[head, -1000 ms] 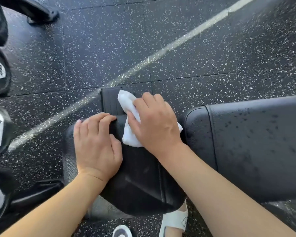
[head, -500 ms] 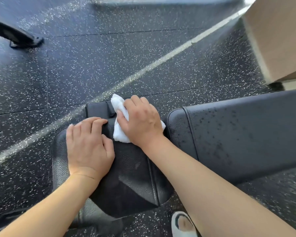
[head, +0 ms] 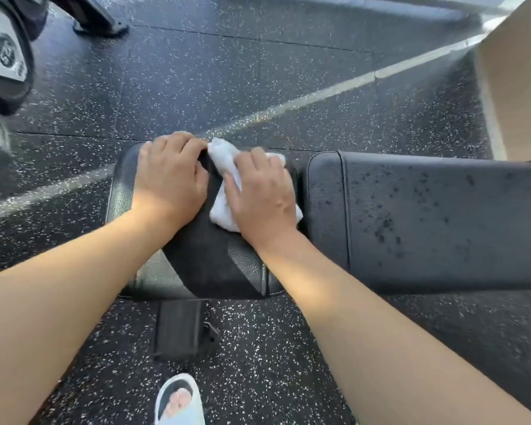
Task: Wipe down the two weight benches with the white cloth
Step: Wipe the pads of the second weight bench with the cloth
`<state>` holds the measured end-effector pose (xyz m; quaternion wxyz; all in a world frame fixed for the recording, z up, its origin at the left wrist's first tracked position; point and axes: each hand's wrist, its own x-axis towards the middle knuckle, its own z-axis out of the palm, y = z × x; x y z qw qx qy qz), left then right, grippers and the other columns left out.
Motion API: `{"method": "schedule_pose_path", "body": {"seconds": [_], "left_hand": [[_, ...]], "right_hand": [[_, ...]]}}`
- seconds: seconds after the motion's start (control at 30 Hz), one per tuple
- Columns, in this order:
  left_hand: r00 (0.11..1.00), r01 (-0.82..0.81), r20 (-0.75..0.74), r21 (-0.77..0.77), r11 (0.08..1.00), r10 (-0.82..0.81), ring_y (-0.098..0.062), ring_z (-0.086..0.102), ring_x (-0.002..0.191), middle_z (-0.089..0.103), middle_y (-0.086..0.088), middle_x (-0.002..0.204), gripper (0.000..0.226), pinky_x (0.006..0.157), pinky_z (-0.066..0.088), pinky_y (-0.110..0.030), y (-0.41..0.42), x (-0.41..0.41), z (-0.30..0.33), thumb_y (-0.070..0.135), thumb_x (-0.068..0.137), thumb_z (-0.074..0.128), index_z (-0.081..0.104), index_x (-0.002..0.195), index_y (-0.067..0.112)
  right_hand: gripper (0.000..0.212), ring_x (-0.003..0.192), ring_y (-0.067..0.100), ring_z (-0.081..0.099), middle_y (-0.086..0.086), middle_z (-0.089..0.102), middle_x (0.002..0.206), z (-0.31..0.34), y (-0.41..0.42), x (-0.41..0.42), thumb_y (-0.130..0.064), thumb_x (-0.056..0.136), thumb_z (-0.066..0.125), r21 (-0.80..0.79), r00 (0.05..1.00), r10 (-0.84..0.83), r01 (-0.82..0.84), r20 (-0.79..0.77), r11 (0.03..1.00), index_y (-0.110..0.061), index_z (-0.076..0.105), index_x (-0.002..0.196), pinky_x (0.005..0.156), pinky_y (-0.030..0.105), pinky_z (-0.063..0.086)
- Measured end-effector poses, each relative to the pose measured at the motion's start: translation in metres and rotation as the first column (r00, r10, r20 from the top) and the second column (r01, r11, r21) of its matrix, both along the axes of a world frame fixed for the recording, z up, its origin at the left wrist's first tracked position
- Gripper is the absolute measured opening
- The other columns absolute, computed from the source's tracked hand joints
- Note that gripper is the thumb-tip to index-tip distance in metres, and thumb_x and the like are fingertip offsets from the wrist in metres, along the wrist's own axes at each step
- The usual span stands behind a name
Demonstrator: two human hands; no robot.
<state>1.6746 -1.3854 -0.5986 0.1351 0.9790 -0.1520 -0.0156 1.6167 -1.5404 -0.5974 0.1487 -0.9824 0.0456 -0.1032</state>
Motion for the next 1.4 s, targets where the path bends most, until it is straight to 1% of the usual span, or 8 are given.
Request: {"method": "schedule_pose_path", "body": {"seconds": [0.17, 0.33, 0.5, 0.73, 1.0, 1.13, 1.23, 1.4], "left_hand": [[0.997, 0.039, -0.064, -0.049, 0.998, -0.043, -0.044, 0.045, 0.144, 0.049, -0.016, 0.159, 0.058, 0.120, 0.035, -0.060, 0.019, -0.051, 0.016, 0.017, 0.092, 0.045, 0.059, 0.148, 0.008], [0.997, 0.080, 0.001, -0.011, 0.997, -0.080, -0.032, 0.034, 0.157, 0.039, -0.004, 0.168, 0.057, 0.125, 0.030, -0.059, 0.057, -0.094, 0.005, 0.025, 0.100, 0.043, 0.050, 0.157, 0.020], [0.995, 0.069, 0.076, -0.065, 0.996, -0.064, -0.028, 0.036, 0.156, 0.041, -0.001, 0.167, 0.058, 0.125, 0.030, -0.055, 0.058, -0.095, -0.003, 0.022, 0.097, 0.048, 0.053, 0.154, 0.021], [0.994, 0.040, 0.104, -0.137, 0.990, -0.026, -0.028, 0.038, 0.154, 0.045, -0.004, 0.163, 0.055, 0.126, 0.029, -0.051, 0.064, -0.092, -0.008, 0.022, 0.093, 0.051, 0.054, 0.147, 0.013], [0.992, 0.032, 0.120, -0.052, 0.998, -0.026, -0.035, 0.044, 0.149, 0.051, -0.012, 0.157, 0.052, 0.122, 0.035, -0.056, 0.057, -0.095, 0.000, 0.021, 0.094, 0.049, 0.059, 0.143, 0.007], [0.993, -0.027, 0.114, -0.039, 0.999, 0.032, -0.035, 0.044, 0.149, 0.051, -0.010, 0.157, 0.051, 0.122, 0.034, -0.057, 0.048, -0.100, 0.000, 0.021, 0.094, 0.048, 0.060, 0.142, 0.009], [0.990, -0.076, 0.118, -0.043, 0.996, 0.080, -0.034, 0.044, 0.149, 0.051, -0.007, 0.159, 0.051, 0.121, 0.034, -0.057, 0.044, -0.104, 0.000, 0.021, 0.093, 0.050, 0.061, 0.142, 0.013], [0.990, -0.084, 0.108, -0.038, 0.996, 0.088, -0.031, 0.042, 0.151, 0.050, -0.005, 0.160, 0.052, 0.124, 0.031, -0.054, 0.045, -0.104, 0.000, 0.024, 0.093, 0.048, 0.060, 0.142, 0.014]], "right_hand": [[0.025, 0.082, 0.027, 0.055, 0.003, 0.061, 0.093, 0.000, -0.010, -0.098, -0.036, 0.097, 0.056, -0.071, 0.978, 0.207, -0.208, -0.024, 0.976, -0.016, 0.069, 0.104, 0.069, 0.040, 0.046], [0.015, 0.082, 0.027, 0.054, 0.004, 0.060, 0.092, 0.002, -0.047, -0.092, -0.029, 0.094, 0.064, -0.164, 0.881, 0.466, -0.473, -0.081, 0.866, -0.015, 0.066, 0.098, 0.066, 0.039, 0.047], [0.025, 0.091, 0.036, 0.056, 0.015, 0.061, 0.104, 0.008, -0.032, -0.010, -0.030, 0.098, 0.062, -0.065, 0.997, 0.062, -0.065, -0.043, 0.996, -0.007, 0.064, 0.109, 0.078, 0.047, 0.047], [0.027, 0.094, 0.033, 0.054, 0.012, 0.058, 0.109, -0.001, 0.009, 0.023, -0.033, 0.100, 0.050, -0.117, 0.998, -0.041, 0.036, -0.043, 0.992, -0.011, 0.059, 0.113, 0.077, 0.047, 0.045], [0.027, 0.089, 0.030, 0.058, 0.008, 0.063, 0.102, 0.009, 0.006, -0.055, -0.032, 0.100, 0.050, -0.071, 0.988, 0.143, -0.147, -0.062, 0.987, -0.012, 0.066, 0.110, 0.077, 0.043, 0.047], [0.046, 0.104, 0.031, 0.048, 0.009, 0.053, 0.125, 0.011, -0.024, -0.125, -0.031, 0.102, 0.021, -0.065, 0.799, 0.428, -0.498, -0.423, 0.865, -0.013, 0.050, 0.133, 0.086, 0.046, 0.041], [0.030, 0.095, 0.025, 0.050, 0.001, 0.056, 0.112, 0.018, -0.058, -0.133, -0.036, 0.103, 0.041, -0.033, 0.889, 0.319, -0.349, -0.329, 0.937, -0.019, 0.056, 0.123, 0.079, 0.041, 0.048], [0.029, 0.093, 0.029, 0.054, 0.007, 0.058, 0.105, 0.020, -0.052, -0.044, -0.037, 0.106, 0.045, -0.137, 0.979, 0.099, -0.124, -0.176, 0.983, -0.012, 0.059, 0.111, 0.075, 0.041, 0.047]]}}
